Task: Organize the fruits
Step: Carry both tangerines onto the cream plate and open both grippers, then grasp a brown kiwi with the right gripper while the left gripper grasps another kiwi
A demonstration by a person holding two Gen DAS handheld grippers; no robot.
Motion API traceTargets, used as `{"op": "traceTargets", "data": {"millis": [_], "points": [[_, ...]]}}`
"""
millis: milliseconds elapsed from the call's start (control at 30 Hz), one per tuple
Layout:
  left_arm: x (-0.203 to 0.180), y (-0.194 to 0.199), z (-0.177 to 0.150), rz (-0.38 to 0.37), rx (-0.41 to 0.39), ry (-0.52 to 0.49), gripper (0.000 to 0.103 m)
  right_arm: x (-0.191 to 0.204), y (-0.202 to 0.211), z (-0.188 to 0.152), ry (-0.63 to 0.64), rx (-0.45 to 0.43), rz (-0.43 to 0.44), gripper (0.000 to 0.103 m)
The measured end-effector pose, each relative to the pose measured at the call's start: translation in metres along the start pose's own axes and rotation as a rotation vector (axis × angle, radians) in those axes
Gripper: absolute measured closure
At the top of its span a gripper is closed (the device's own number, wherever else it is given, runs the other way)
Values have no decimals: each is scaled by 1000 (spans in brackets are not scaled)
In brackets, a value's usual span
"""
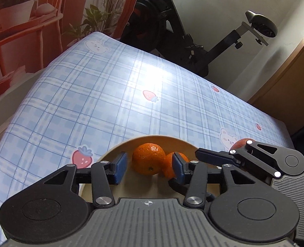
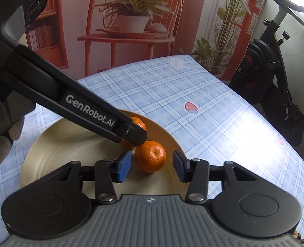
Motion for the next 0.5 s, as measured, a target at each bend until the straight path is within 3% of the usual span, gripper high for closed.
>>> {"op": "traceTargets", "data": {"millis": [300, 500], "points": [[-16, 44, -2, 68, -141, -64, 52, -23, 78, -23, -165, -140, -27, 54], [-50, 72, -20, 54, -205, -80, 52, -40, 139, -62, -279, -207, -88, 54]]}}
Point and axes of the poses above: each gripper's, at about its wrist camera, not at the fingertips, and y roughly against the way its jaws point, x to its left, z to its top, the point moved 10 cm from there along -y, roughly the way its jaws point, and after that the axes turned 10 degrees about z, right-handed, at the moved point
